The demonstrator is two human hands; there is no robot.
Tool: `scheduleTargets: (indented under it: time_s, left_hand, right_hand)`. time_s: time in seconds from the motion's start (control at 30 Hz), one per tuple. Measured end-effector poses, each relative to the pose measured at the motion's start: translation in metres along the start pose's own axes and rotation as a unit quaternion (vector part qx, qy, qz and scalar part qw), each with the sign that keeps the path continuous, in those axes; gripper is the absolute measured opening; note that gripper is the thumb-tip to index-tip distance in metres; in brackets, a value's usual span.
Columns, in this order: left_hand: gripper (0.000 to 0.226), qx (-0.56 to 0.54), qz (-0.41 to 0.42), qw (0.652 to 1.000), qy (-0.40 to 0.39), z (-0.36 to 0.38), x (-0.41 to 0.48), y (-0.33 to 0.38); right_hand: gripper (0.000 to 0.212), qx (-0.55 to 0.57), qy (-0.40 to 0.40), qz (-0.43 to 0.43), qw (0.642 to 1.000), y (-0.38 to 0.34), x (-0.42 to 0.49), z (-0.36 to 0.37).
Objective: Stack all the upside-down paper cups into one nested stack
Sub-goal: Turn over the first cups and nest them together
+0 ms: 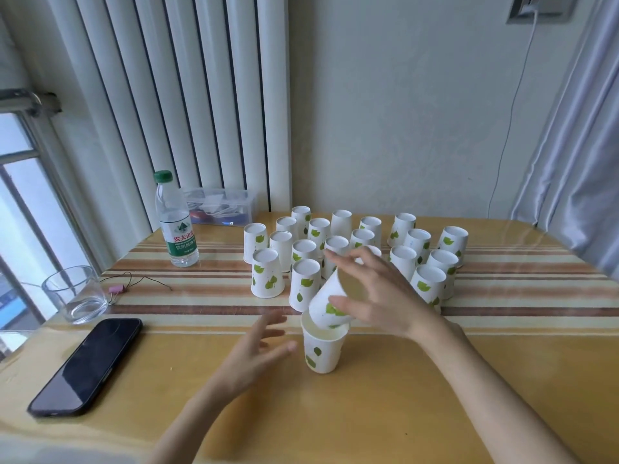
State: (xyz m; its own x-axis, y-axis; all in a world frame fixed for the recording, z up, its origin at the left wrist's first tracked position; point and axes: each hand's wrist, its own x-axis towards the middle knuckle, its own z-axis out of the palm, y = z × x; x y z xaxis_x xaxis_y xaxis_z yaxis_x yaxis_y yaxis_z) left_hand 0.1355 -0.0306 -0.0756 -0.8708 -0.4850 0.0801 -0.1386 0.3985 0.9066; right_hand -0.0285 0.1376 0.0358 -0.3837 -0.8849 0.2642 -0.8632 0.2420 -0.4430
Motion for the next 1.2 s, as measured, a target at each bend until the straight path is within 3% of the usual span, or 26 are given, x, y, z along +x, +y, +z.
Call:
scheduleTargets:
  time_s: [0.1,0.17,0.27,0.33,0.4,0.47,0.5,0.57,0.67,0.73,0.83,0.93,1.03,1.2]
  left_hand:
    - [0.056,0.020,0.010,0.994,0.109,-0.019,0.016,0.003]
    - [0.044,0.043,0.031,0.990,0.133,-0.024,0.034,0.013]
    - [0.050,0.087,0.071,0.986,0.120,-0.016,0.063,0.026]
    - [0.061,0.121,0.081,0.983,0.111,-0.006,0.080,0.028]
    - [0.071,0.160,0.082,0.977,0.118,0.005,0.094,0.029]
    - [0.077,0.188,0.073,0.970,0.135,0.015,0.106,0.032]
    - [0.078,0.205,0.064,0.966,0.140,0.019,0.111,0.033]
    - [0.078,0.238,0.037,0.960,0.140,0.024,0.118,0.034]
    - [0.072,0.258,0.013,0.957,0.131,0.026,0.120,0.037]
    - [0.066,0.211,0.029,0.964,0.158,0.018,0.116,0.045]
    - [0.061,0.025,0.069,0.974,0.214,-0.001,0.100,0.073]
    - [0.045,-0.179,0.084,0.968,0.155,-0.012,0.072,0.100]
    - [0.051,-0.212,0.079,0.969,0.094,-0.006,0.044,0.105]
    - [0.043,-0.211,0.049,0.968,0.130,0.021,0.017,0.084]
  right_hand:
    - [0.066,-0.119,-0.047,-0.009,0.992,-0.001,0.010,0.018]
    - [0.072,-0.144,-0.094,-0.010,0.985,-0.001,0.010,0.036]
    - [0.070,-0.027,-0.149,0.011,0.988,0.004,0.001,0.054]
    - [0.071,0.100,-0.069,0.035,0.992,0.017,-0.007,0.054]
    - [0.065,0.172,0.109,0.107,0.973,0.036,-0.014,0.049]
    - [0.050,0.117,0.299,0.216,0.922,0.061,-0.020,0.044]
    - [0.050,0.084,0.348,0.276,0.892,0.075,-0.021,0.043]
    - [0.065,0.074,0.340,0.362,0.865,0.099,-0.022,0.043]
    - [0.086,0.140,0.299,0.377,0.865,0.123,-0.016,0.049]
    - [0.084,0.149,0.313,0.365,0.864,0.131,-0.010,0.051]
    - [0.071,0.123,0.321,0.369,0.864,0.136,-0.006,0.049]
    - [0.063,0.097,0.295,0.357,0.881,0.141,-0.008,0.050]
    - [0.058,0.103,0.299,0.352,0.881,0.139,-0.011,0.048]
    - [0.056,0.089,0.300,0.351,0.882,0.132,-0.010,0.043]
